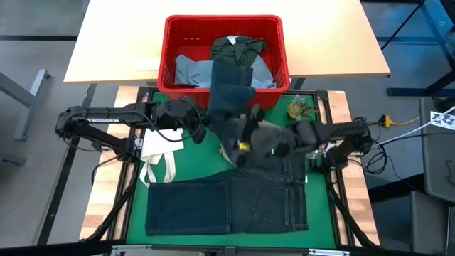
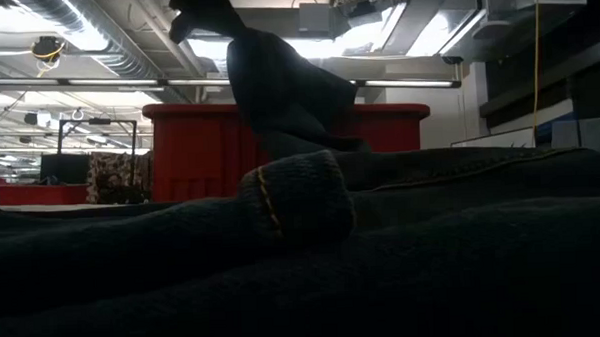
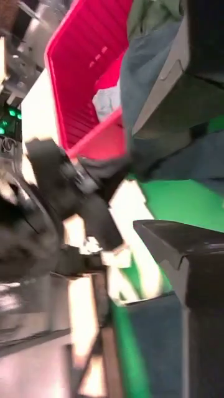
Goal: Fold Laundry from Bin
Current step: Fold the dark blue jeans
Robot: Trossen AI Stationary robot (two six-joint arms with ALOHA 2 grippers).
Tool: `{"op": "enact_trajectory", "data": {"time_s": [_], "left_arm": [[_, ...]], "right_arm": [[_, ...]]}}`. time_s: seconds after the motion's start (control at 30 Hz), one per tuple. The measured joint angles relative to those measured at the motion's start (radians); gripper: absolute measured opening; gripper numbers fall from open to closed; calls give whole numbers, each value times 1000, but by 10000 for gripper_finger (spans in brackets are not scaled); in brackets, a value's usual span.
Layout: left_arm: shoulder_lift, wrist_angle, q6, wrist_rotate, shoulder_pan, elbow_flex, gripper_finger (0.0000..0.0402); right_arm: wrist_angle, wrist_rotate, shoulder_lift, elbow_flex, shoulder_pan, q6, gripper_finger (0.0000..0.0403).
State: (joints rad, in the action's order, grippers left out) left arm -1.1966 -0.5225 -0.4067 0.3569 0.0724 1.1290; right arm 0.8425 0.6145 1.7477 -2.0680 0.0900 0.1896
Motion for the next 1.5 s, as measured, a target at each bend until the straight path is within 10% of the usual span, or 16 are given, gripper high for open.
{"op": "enact_trajectory", "data": {"time_s": [0.3,0.83,1.5], "left_arm": [[-18,3,51,53,-22,0,3],[-61,0,68,53,-49,0,3],[-61,4,77,81,-93,0,2]], "right_arm": [[-29,-271,25,27,159,122,225],[12,-77,116,39,184,120,225],[68,-220,175,41,321,229,225]]}}
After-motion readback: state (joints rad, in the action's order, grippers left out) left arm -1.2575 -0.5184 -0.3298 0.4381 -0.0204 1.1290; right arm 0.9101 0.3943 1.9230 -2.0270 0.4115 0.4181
